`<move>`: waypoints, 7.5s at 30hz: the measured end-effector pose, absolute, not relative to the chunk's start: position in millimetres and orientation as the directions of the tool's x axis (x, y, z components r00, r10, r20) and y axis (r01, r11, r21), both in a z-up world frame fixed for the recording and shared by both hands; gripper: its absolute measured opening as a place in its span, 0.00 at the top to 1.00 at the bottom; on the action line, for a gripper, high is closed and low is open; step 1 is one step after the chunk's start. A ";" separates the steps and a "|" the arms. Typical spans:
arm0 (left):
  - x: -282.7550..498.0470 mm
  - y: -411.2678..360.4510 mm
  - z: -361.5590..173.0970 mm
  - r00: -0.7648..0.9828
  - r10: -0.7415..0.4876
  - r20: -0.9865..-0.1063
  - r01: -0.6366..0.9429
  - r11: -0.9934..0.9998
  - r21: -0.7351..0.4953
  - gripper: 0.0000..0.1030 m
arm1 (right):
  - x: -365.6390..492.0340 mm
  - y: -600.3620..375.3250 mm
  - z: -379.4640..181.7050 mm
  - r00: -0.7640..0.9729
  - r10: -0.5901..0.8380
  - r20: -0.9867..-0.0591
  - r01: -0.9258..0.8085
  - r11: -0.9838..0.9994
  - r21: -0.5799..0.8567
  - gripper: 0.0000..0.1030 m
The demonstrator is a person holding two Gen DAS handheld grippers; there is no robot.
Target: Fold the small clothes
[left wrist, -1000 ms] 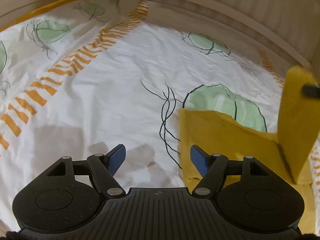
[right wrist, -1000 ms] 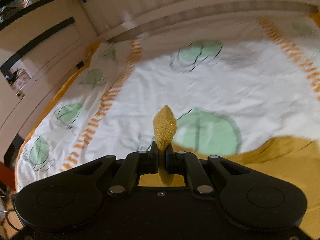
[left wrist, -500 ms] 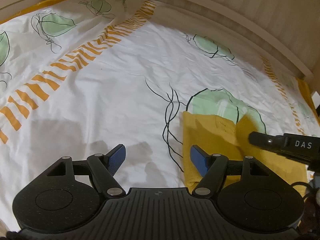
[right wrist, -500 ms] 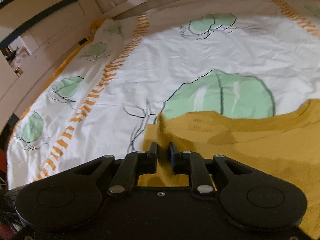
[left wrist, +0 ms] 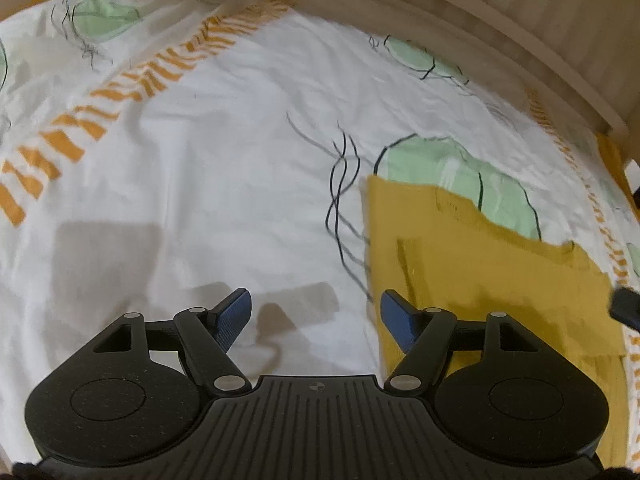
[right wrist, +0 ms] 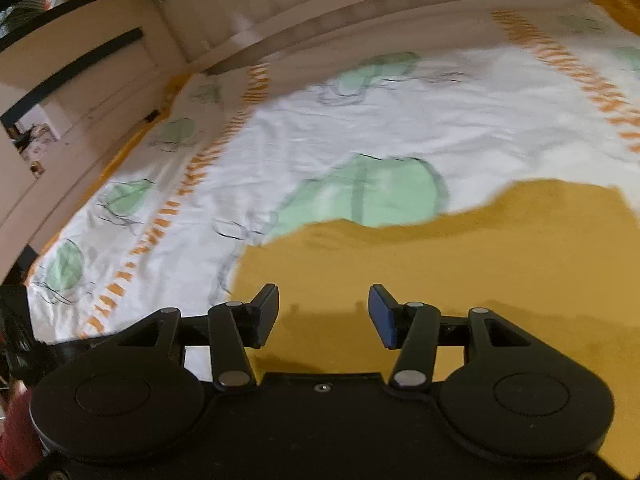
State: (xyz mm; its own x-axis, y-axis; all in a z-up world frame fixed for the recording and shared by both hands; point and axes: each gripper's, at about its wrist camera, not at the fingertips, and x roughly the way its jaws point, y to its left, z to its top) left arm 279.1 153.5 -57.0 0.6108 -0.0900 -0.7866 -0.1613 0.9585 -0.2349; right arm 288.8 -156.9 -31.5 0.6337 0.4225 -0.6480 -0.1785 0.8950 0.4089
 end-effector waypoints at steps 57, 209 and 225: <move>304.6 71.2 -75.1 0.714 -0.155 -0.682 -0.055 0.960 -0.276 0.97 | 275.1 -288.6 -70.5 0.701 0.322 -0.636 -0.150 0.939 0.309 0.11; 72.1 77.9 -69.9 0.398 -0.278 -0.874 0.076 0.960 -0.271 0.56 | 97.0 -352.7 -80.1 0.305 0.534 -0.789 0.072 0.813 0.578 0.01; 71.6 84.5 -71.6 0.353 -0.335 -0.874 0.093 0.942 -0.323 0.56 | 97.3 -342.8 -82.1 0.218 0.546 -0.809 0.018 0.826 0.563 0.01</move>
State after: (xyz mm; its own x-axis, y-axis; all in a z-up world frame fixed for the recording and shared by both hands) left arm 71.6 84.5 -71.6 0.3528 -0.3346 -0.8738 0.0926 0.9418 -0.3233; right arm 97.3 -342.8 -82.1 0.2176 0.5461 -0.8090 0.0178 0.8265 0.5627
